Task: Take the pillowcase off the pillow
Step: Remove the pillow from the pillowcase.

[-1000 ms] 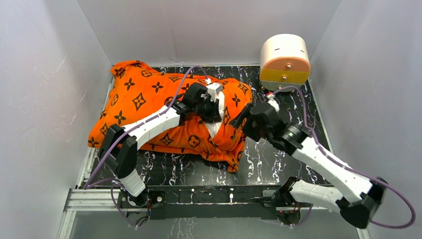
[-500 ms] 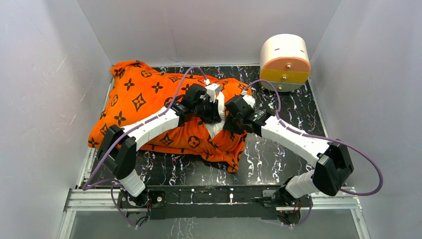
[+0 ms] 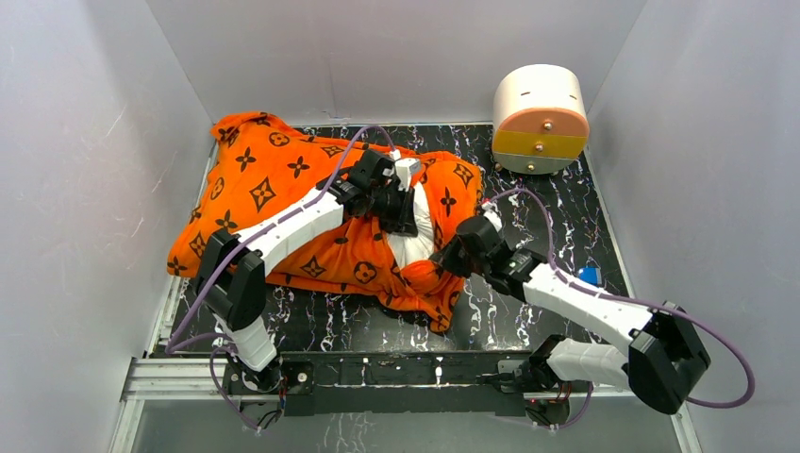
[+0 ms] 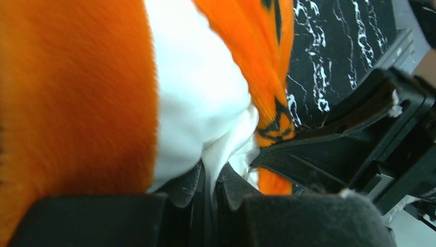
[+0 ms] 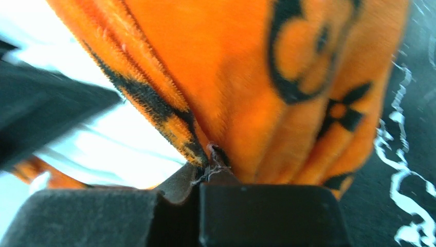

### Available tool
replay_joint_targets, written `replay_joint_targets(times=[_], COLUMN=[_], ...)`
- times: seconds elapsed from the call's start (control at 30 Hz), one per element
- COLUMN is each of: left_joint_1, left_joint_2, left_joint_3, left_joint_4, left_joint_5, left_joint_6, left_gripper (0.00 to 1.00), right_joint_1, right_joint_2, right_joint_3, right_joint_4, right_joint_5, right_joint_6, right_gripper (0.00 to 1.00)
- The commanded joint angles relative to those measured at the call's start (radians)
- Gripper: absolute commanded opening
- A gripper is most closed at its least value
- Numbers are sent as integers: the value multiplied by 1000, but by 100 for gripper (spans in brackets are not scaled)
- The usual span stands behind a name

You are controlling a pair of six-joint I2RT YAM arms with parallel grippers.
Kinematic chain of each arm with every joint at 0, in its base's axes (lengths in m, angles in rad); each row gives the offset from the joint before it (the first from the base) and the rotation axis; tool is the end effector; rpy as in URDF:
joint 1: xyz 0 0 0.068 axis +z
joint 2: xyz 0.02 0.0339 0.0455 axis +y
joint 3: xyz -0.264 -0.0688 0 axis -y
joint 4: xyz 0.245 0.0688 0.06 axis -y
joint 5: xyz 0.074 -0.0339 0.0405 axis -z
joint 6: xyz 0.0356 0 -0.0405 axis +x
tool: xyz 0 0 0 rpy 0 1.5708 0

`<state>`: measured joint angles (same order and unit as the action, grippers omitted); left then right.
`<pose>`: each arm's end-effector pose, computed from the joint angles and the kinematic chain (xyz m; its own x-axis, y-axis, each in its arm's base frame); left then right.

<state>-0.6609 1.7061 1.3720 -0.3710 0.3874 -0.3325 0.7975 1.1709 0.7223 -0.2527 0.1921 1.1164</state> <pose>0.2982 -0.2489 0.2821 -0.7433 0.1951 -0.6399 0.5849 0.6538 -0.4800 0.1776 0.1722 0.2342 -0.7374 0.5072 -0.4460 0.1413 0.7616 0.6324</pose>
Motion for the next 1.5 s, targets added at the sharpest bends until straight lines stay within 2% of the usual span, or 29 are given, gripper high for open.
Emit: replay_joint_targets(times=[0.0,0.07,0.23,0.3,0.37,0.43,0.57,0.7,0.77,0.83,0.9,0.97,1.0,1.1,1.17,1.3,1.47], left_joint_1=[89,89,89,89,89,89,83,82,81,81,81,81,81,81,77,45,-103], left_joint_2=[-8,-5,-23,-26,-22,-11,48,53,47,33,10,-25,-44,-123,-185,-291,-403], left_joint_3=[151,151,105,95,107,148,295,298,277,247,216,172,135,-13,-119,-267,-335], left_joint_4=[-1,-13,-2,8,10,9,-20,-10,6,22,31,25,24,31,41,43,39], left_joint_5=[-115,-133,-134,-127,-130,-132,-94,-74,-52,-38,-37,-27,-18,-1,0,-45,-280], left_joint_6=[60,70,71,65,60,53,44,17,-2,-18,-15,10,26,77,92,84,25], left_gripper=[0,0,0,0,0,0,0,0,0,0,0,0,8,49,66,73,77], right_joint_1=[15,14,13,13,12,19,31,70,134,214,246,252,251,252,245,217,200], right_joint_2=[-58,-93,-132,-126,-90,-47,44,256,368,461,513,500,476,388,336,254,209], right_joint_3=[-200,-183,-59,-81,-116,-169,-267,-166,-65,4,17,-8,-32,-82,-104,-159,-217], right_joint_4=[-285,-291,-449,-437,-424,-340,-121,-159,-230,-285,-249,-174,-121,-18,33,152,308], right_joint_5=[-134,-155,-126,-102,-139,-222,-269,-131,6,170,215,207,199,210,201,143,71], right_joint_6=[-12,-38,-74,-80,-75,-97,-127,-154,-159,-85,-42,-1,9,20,15,28,61], right_gripper=[0,0,0,0,0,0,0,0,0,0,0,0,0,0,0,0,0])
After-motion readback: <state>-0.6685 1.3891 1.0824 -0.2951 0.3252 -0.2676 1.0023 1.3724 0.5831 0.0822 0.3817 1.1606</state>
